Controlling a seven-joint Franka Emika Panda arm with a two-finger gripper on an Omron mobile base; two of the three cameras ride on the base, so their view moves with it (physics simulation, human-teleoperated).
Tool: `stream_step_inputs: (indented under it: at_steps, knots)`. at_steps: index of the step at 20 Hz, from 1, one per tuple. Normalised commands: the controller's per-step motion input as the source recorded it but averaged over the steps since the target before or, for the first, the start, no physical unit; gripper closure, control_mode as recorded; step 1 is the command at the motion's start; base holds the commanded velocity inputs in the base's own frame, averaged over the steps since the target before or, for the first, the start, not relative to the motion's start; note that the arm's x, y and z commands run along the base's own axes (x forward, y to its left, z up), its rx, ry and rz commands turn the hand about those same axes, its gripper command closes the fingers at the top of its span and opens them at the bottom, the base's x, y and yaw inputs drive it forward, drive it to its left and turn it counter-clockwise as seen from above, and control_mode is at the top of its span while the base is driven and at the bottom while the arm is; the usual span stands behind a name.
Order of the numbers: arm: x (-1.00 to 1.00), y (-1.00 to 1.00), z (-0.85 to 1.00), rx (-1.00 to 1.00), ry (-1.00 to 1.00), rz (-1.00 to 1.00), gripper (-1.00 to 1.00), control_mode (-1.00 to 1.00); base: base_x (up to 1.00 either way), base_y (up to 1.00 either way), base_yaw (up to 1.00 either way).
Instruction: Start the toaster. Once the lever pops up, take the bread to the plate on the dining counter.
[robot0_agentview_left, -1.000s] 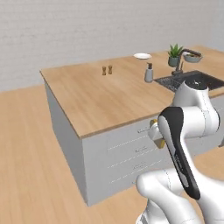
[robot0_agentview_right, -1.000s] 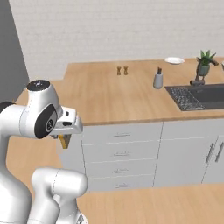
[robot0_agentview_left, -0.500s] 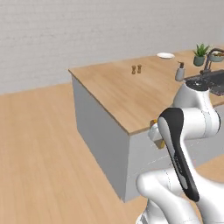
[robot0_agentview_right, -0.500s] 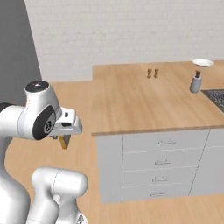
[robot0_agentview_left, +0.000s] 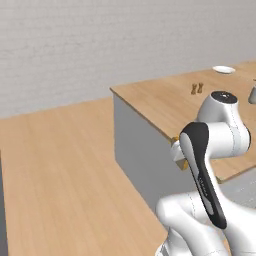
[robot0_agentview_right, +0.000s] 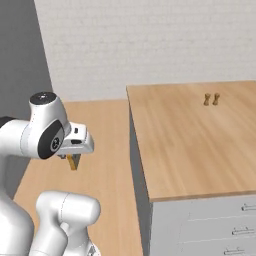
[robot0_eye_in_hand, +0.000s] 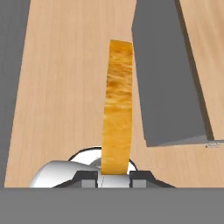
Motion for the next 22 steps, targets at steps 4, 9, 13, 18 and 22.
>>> stream_step_inputs:
  at_steps: [4, 9, 13, 18, 22]
  knots:
    - [0.0, 0.0, 0.0, 0.0, 0.0, 0.0, 1.0, 1.0, 1.0, 1.0, -0.06]
    - [0.0, 0.0, 0.0, 0.0, 0.0, 0.0, 1.0, 1.0, 1.0, 0.67, -0.23]
    - [0.0, 0.0, 0.0, 0.0, 0.0, 0.0, 1.0, 1.0, 1.0, 0.32, -0.33]
    - [0.0, 0.0, 0.0, 0.0, 0.0, 0.0, 1.0, 1.0, 1.0, 0.36, -0.34]
    - [0.0, 0.0, 0.0, 0.0, 0.0, 0.0, 1.0, 1.0, 1.0, 0.59, -0.34]
